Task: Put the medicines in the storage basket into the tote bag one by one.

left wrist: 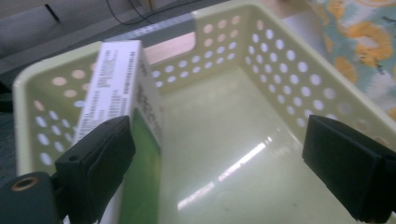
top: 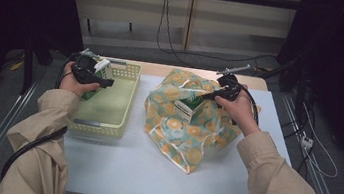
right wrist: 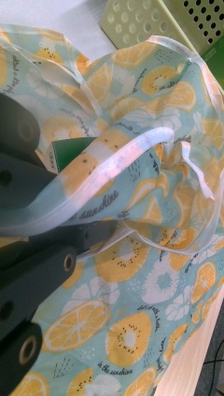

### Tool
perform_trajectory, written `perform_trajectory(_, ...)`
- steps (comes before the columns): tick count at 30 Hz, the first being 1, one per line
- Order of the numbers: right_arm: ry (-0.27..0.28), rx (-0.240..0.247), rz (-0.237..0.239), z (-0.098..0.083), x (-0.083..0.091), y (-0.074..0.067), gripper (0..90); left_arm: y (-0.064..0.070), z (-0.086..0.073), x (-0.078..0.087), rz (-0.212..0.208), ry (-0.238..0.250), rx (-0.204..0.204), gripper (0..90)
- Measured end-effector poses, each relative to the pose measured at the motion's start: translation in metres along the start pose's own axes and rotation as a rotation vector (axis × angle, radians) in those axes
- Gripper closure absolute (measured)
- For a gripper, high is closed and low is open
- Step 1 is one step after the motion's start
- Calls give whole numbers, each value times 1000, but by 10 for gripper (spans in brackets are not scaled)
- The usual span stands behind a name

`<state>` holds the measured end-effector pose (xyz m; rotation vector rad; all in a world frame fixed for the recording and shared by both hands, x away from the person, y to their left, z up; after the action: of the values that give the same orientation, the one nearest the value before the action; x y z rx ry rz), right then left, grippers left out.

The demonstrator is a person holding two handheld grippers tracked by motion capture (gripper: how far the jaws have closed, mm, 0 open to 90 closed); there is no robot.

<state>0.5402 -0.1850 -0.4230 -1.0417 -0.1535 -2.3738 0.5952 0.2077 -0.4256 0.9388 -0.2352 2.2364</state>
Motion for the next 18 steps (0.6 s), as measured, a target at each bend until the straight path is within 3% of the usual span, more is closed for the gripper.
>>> perform_trajectory(4, -2, -3, 2, 0, 2, 1, 900, -12, 2, 4, 34, 10, 19, 89)
perform_trajectory(8, 2, -9, 5, 0, 3, 3, 900, -25, -3, 5, 81, -13, 24, 92)
perform_trajectory(10, -1, -10, 5, -1, 3, 4, 900, -28, -5, 4, 87, 2, 43, 87)
perform_trajectory(13, 2, -11, 6, 0, 3, 5, 900, -32, -12, 0, 101, -28, 36, 91)
perform_trajectory(15, 0, -11, 5, -1, 3, 5, 900, -33, -16, -3, 111, -38, 55, 108)
perform_trajectory(16, -1, -9, 4, -1, 3, 5, 900, -33, -17, -5, 107, -41, 53, 128)
perform_trajectory(18, 1, -8, 7, -1, 3, 5, 900, -31, -20, -7, 108, -57, 61, 264)
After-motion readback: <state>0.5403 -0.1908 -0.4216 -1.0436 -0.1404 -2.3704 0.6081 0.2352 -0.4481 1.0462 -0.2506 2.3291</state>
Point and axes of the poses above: each handheld gripper's, and its own axes: x roughly backward along the jaws, z roughly out of its top, y roughly to its right, the point moved 8 cm from there along -x, roughly forward along the jaws, and after that the axes turned 9 degrees about -z, right-handed, at the moved point
